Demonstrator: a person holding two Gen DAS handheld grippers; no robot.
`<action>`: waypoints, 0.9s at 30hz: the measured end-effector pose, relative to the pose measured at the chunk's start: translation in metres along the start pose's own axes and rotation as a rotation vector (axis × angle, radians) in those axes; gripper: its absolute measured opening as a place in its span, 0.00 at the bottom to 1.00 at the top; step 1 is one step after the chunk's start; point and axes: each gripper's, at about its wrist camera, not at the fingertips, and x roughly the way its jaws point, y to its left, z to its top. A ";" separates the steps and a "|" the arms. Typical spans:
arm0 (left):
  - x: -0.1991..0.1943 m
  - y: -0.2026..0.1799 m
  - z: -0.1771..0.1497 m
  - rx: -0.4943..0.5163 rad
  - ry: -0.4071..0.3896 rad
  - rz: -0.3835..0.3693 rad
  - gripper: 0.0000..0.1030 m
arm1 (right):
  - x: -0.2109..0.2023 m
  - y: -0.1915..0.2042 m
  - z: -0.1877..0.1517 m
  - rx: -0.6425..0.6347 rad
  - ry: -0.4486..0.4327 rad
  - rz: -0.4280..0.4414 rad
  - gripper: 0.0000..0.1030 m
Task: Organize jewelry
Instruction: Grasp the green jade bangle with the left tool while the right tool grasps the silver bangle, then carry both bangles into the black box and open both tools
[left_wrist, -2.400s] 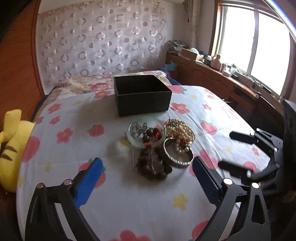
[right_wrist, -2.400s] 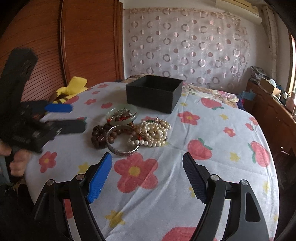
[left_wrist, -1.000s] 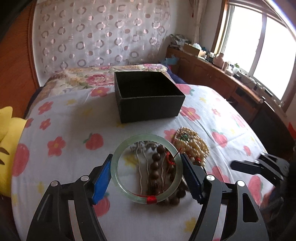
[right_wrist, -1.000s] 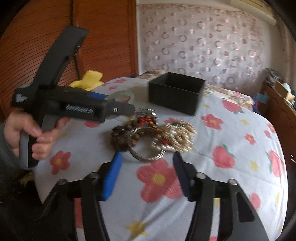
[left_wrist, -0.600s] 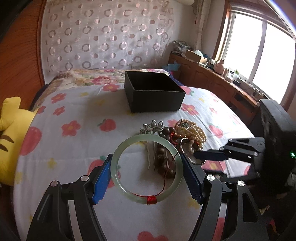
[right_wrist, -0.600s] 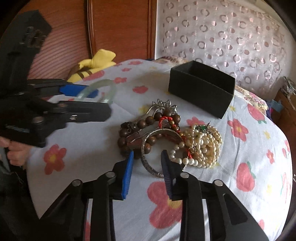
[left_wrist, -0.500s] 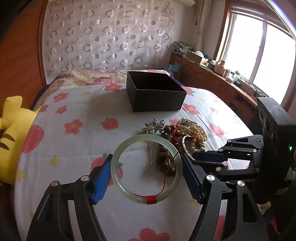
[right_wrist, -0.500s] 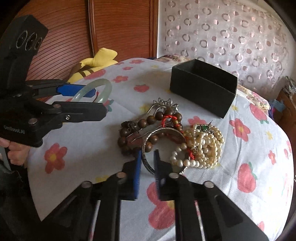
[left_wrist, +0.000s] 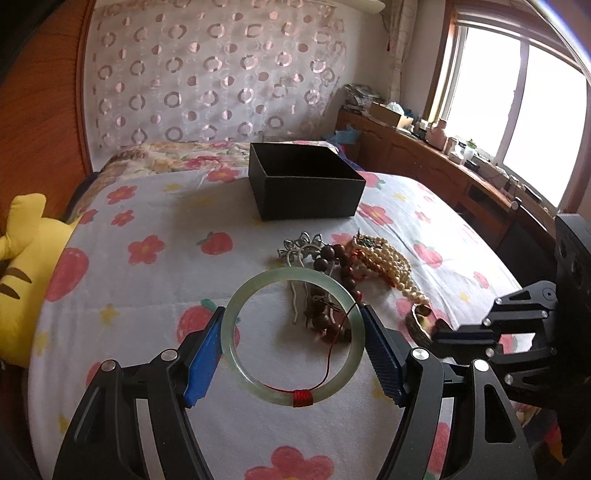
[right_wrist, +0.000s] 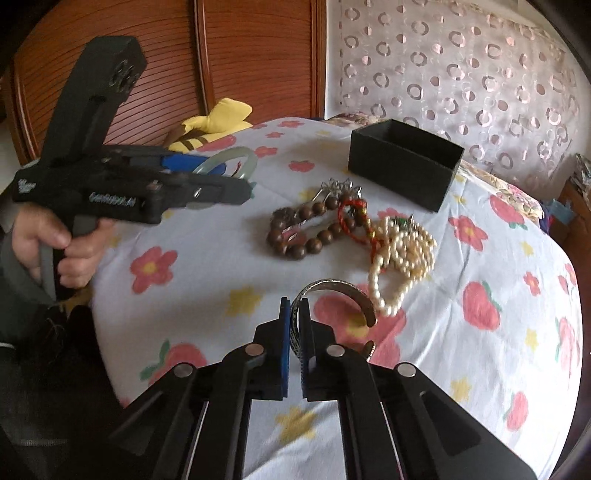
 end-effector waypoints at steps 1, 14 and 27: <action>0.000 -0.001 0.000 0.003 -0.001 0.002 0.67 | 0.000 0.001 -0.002 -0.001 0.002 0.002 0.05; -0.001 -0.007 0.004 0.015 -0.012 0.002 0.67 | -0.018 0.003 -0.003 -0.024 -0.042 -0.028 0.05; 0.021 -0.011 0.060 0.097 -0.020 0.011 0.67 | -0.020 -0.045 0.060 -0.046 -0.125 -0.073 0.04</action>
